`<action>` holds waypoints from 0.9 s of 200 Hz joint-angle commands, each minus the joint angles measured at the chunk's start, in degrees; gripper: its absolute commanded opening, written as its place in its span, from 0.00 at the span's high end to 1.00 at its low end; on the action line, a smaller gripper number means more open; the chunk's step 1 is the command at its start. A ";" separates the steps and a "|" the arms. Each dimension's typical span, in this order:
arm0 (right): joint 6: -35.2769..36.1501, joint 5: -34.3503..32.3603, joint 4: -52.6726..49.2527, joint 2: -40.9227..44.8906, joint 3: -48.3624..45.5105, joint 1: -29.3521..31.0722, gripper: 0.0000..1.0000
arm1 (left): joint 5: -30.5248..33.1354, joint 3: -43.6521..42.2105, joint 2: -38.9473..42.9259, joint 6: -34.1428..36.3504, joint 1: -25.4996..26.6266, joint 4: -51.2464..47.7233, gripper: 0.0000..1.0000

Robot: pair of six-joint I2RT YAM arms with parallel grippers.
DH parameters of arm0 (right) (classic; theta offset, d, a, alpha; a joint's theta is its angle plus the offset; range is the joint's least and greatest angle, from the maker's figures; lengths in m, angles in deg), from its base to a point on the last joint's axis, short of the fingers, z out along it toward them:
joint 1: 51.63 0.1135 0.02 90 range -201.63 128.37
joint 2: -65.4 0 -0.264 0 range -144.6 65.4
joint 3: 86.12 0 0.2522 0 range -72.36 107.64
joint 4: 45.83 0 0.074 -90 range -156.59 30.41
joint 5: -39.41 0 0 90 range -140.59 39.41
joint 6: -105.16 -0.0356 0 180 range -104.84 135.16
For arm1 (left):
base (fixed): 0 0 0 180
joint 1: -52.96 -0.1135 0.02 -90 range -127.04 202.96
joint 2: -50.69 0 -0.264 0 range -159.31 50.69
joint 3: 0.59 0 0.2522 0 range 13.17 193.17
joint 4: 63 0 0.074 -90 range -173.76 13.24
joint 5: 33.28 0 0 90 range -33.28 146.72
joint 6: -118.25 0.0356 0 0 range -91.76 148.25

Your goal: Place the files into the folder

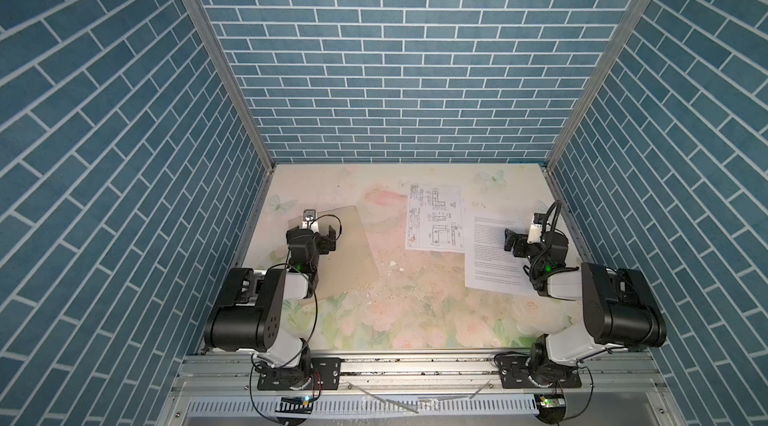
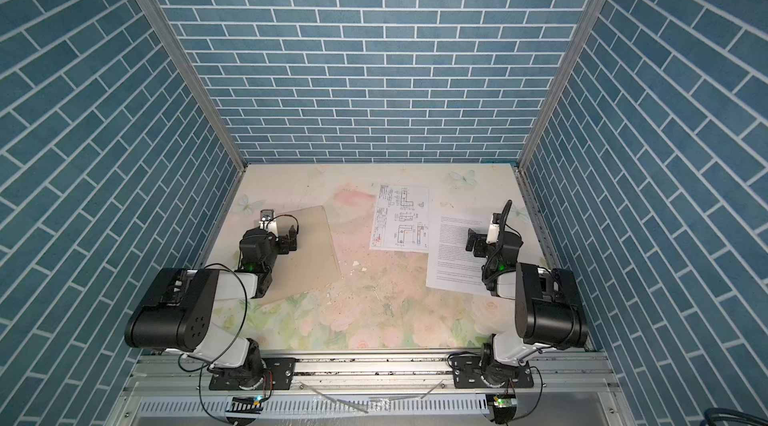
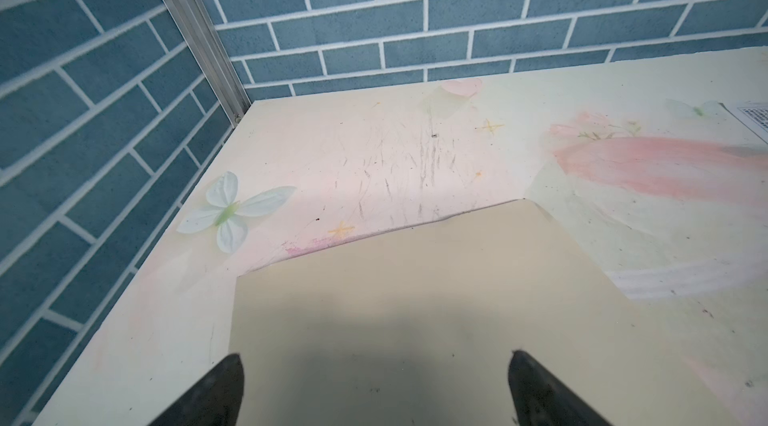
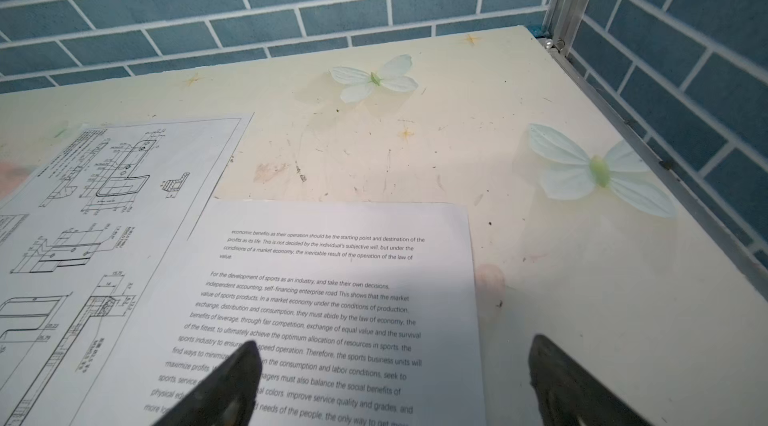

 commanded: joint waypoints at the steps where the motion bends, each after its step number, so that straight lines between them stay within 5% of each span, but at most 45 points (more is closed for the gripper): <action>1: 2.27 0.21 0.45 -0.15 1.64 0.20 0.01 | -0.44 0.80 0.08 0.56 -0.10 -0.51 0.00; 108: 2.23 0.26 0.29 -0.21 1.72 0.20 0.01 | -0.66 0.93 0.10 0.47 -0.11 -0.75 0.00; 142: 2.06 -0.51 0.63 -0.03 1.43 0.20 0.09 | -0.14 0.88 0.58 0.25 -0.11 -0.75 0.00; 159: -0.34 -5.85 -3.50 3.82 1.95 0.20 0.10 | 0.19 2.24 5.75 0.09 -0.10 -8.15 0.01; 180: -5.61 -8.41 -26.75 13.18 9.22 0.20 0.12 | 4.64 8.56 15.21 -6.82 -0.11 -29.59 0.00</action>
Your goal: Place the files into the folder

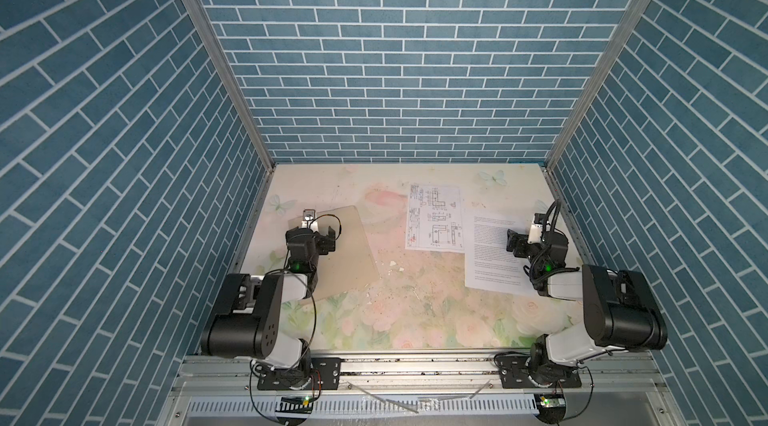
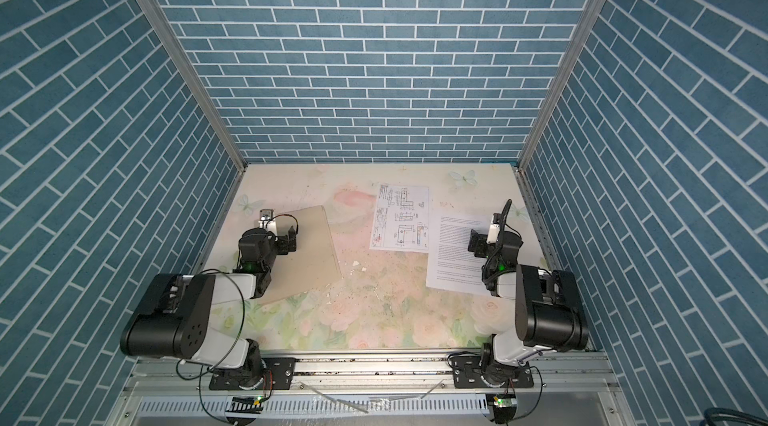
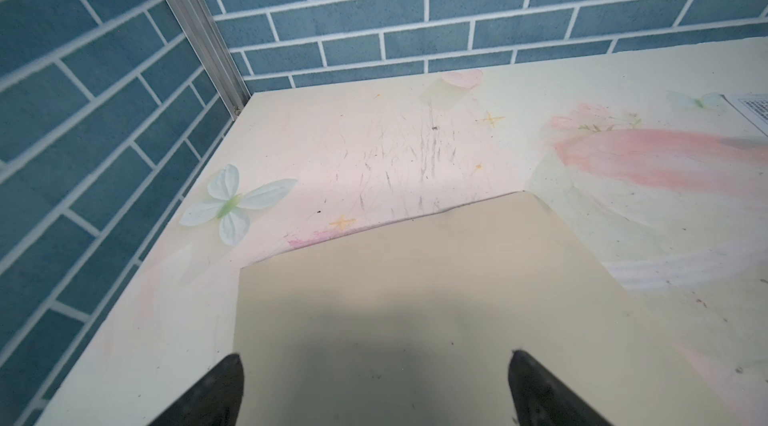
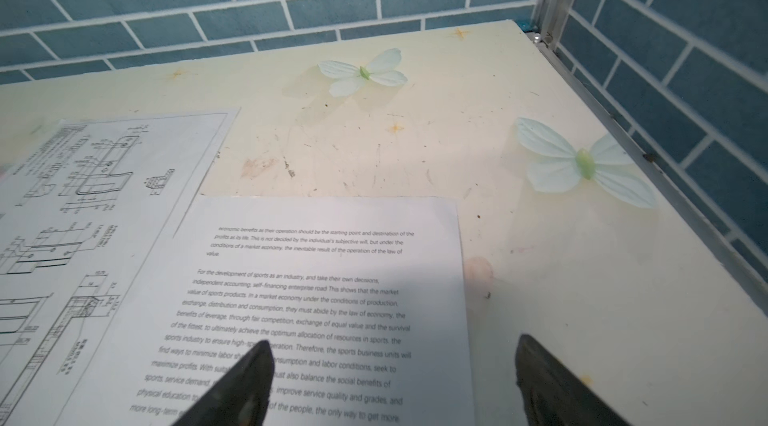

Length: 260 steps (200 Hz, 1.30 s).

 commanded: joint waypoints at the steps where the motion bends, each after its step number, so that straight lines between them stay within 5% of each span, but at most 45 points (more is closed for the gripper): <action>1: -5.67 -4.67 -20.79 9.44 8.88 0.14 0.12 | 4.13 7.10 9.38 -6.14 -0.11 -20.30 0.00; 25: -14.77 2.56 -28.99 14.23 12.21 0.14 0.21 | 3.43 9.55 16.68 -13.08 -0.11 -32.00 0.00; 62: -30.59 9.73 -22.82 15.27 10.09 2.35 0.24 | 7.77 10.07 22.56 -24.33 -0.11 -43.63 0.00; 86: -35.66 10.58 -18.73 13.40 9.62 8.25 0.24 | 16.25 12.54 21.71 -31.81 -0.18 -56.47 0.00; 164: -41.13 9.89 -13.77 -2.10 16.38 23.92 0.27 | 12.66 16.03 11.09 -33.05 -1.57 -62.89 0.00; 260: -41.83 8.85 -17.77 -6.34 20.80 28.71 0.28 | -2.96 19.13 0.86 -28.45 -2.31 -57.79 0.00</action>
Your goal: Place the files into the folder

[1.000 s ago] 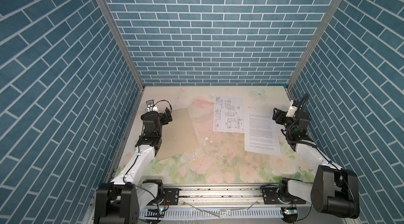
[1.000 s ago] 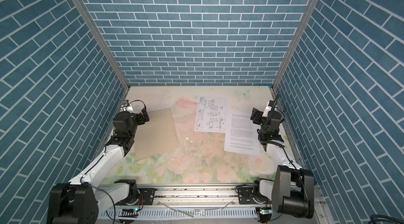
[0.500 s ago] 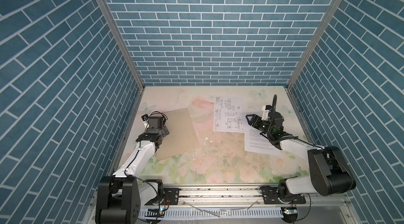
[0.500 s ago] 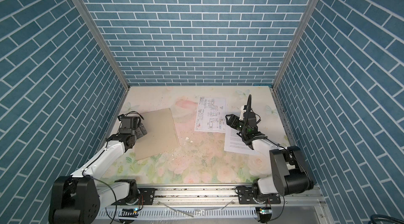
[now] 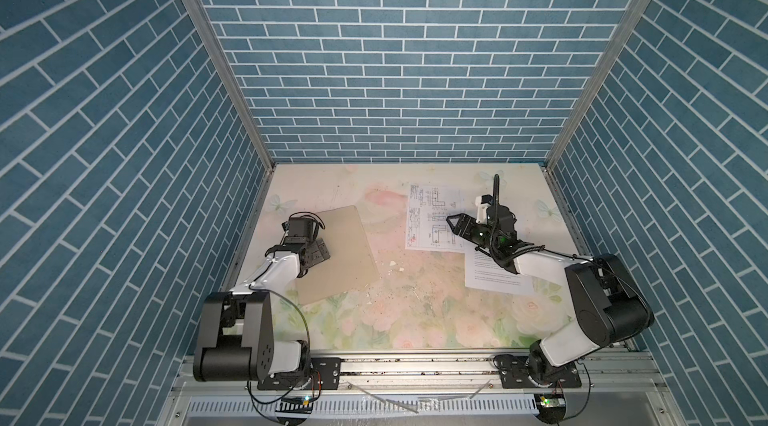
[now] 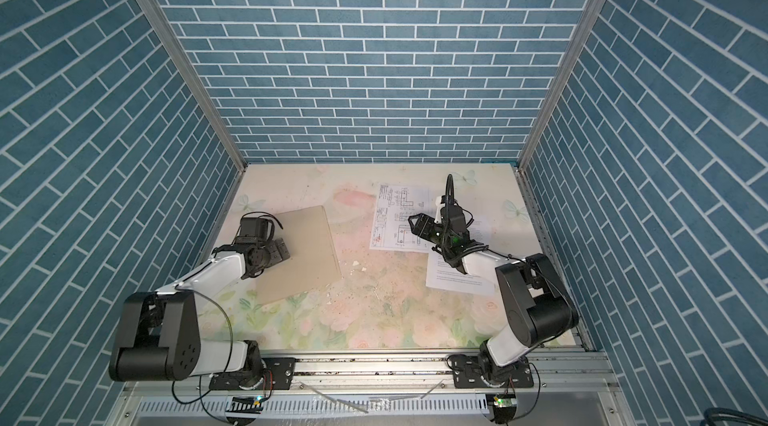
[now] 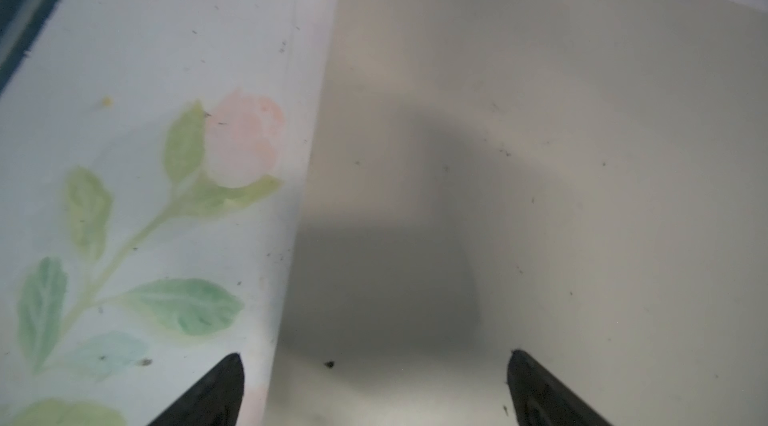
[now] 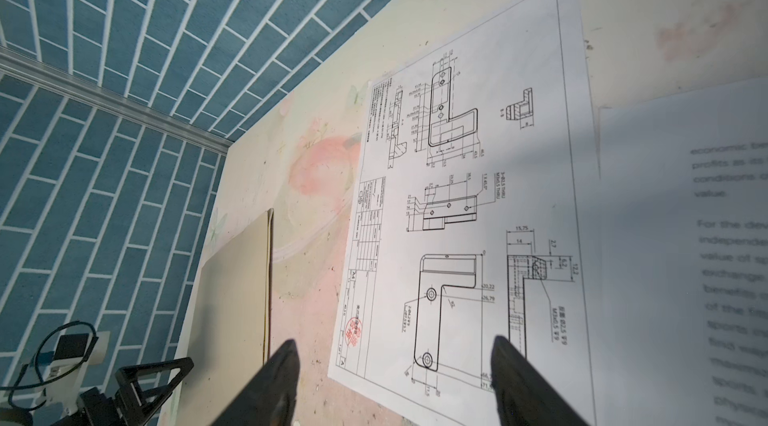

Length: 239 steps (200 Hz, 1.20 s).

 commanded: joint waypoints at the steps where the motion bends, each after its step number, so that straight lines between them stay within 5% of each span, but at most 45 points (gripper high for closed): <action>1: -1.81 -0.78 -1.86 -0.42 2.39 0.68 0.28 | -3.38 2.31 -1.03 1.13 -0.29 0.22 0.00; 140: -1.79 -5.47 -9.40 0.79 2.99 3.27 0.30 | -10.04 3.82 -10.77 1.46 -0.03 3.66 0.00; 201: -1.59 -5.21 -9.34 -0.90 4.46 3.58 0.30 | -0.26 3.60 1.51 0.36 -0.11 -4.94 0.00; 239: -1.03 -3.95 -9.44 -1.38 4.64 3.63 0.30 | 3.10 2.69 1.43 -1.77 -1.14 -8.04 0.00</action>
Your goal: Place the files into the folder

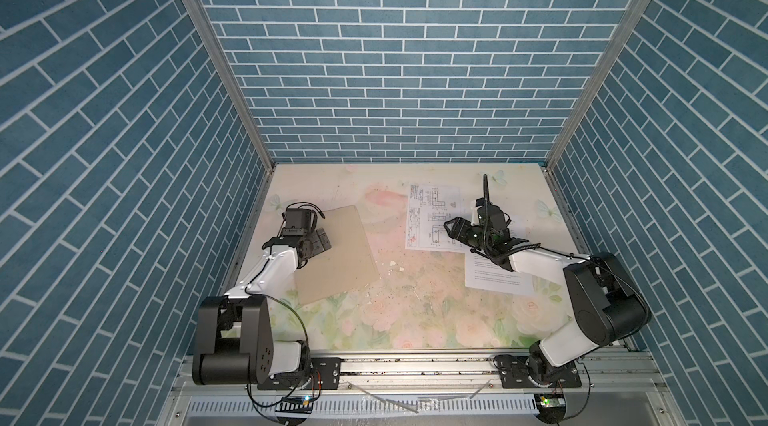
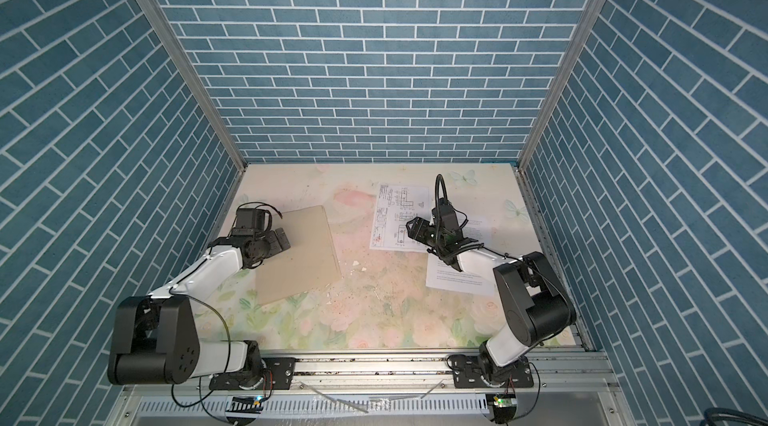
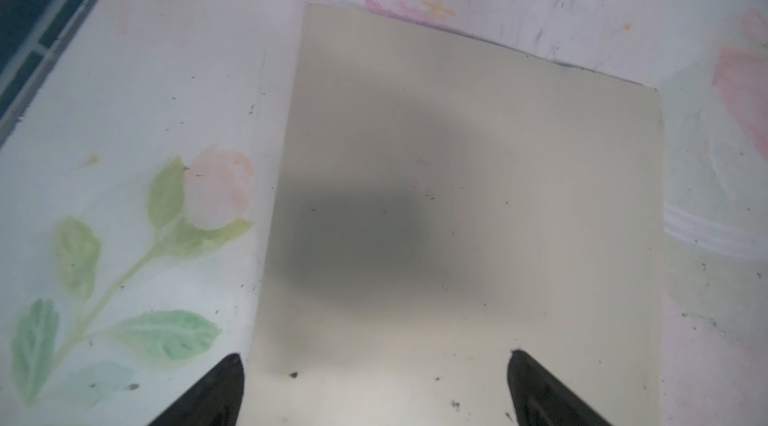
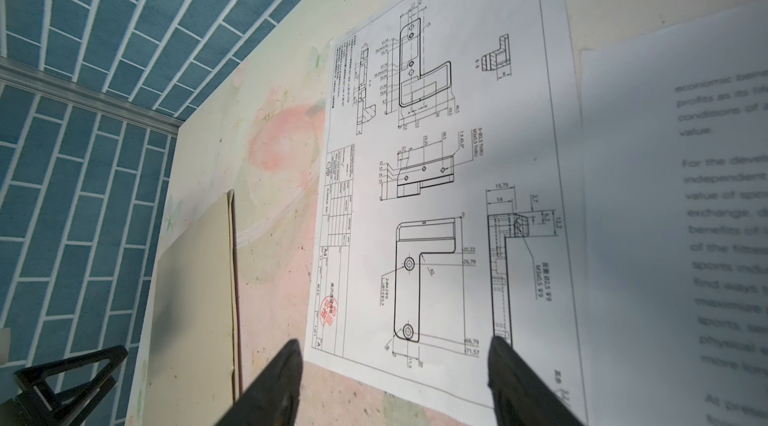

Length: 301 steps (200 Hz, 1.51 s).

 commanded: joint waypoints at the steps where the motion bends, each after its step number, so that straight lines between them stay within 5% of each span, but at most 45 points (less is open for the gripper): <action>1: -0.63 0.53 -0.47 -0.67 1.56 0.41 0.30 | 3.65 -1.54 -1.06 -1.93 -1.07 -4.78 0.00; 55: 2.46 -0.85 -4.11 1.87 1.28 0.35 0.30 | -1.37 -1.79 -8.41 -2.08 -4.37 -1.58 0.00; 131: 1.69 -0.50 -4.23 1.49 1.29 0.43 0.30 | -22.34 -3.84 -12.48 2.76 -4.04 11.75 0.09; 301: -1.09 12.57 -7.92 -23.21 27.75 13.55 0.38 | -24.43 -5.58 -12.73 3.22 3.18 17.62 0.12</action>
